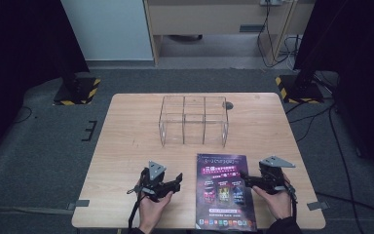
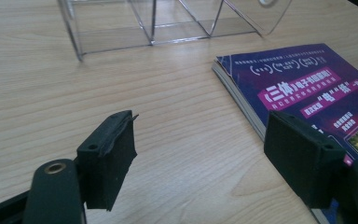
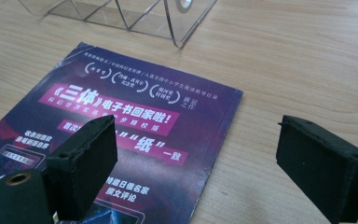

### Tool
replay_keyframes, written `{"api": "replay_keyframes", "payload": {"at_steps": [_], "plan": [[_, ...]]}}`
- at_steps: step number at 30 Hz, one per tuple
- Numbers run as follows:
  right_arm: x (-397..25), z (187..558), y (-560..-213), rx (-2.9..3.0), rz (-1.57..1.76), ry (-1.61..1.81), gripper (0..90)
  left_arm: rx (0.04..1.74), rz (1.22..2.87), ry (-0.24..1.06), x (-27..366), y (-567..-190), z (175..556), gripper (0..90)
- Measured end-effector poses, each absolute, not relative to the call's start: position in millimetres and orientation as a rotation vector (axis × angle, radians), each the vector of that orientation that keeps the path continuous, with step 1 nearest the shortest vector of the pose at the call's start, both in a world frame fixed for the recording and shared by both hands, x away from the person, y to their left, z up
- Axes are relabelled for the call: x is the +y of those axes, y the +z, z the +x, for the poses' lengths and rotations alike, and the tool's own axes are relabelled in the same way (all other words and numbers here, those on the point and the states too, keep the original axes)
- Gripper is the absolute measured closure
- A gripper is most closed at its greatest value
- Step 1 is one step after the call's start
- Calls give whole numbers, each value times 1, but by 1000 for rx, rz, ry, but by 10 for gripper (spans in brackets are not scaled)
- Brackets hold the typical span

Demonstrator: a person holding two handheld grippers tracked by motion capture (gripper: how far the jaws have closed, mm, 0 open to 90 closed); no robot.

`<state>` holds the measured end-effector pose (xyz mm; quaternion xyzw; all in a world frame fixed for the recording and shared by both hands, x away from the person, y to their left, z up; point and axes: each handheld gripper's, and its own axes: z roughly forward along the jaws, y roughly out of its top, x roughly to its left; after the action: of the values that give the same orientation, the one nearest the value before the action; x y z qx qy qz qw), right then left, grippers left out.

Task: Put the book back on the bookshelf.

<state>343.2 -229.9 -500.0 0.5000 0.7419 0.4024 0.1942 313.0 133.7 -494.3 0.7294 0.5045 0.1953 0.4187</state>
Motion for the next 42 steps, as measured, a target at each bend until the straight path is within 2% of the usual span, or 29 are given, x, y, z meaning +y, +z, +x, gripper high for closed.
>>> {"api": "replay_keyframes", "payload": {"at_steps": [17, 42], "plan": [[-224, 340, -513, 2138, 1398, 1113, 196, 1220, 1894, 432, 95, -509, 313, 297], [-217, 339, -531, 2222, 1416, 1088, 275, 1225, 1946, 340, 60, -531, 313, 372]]}}
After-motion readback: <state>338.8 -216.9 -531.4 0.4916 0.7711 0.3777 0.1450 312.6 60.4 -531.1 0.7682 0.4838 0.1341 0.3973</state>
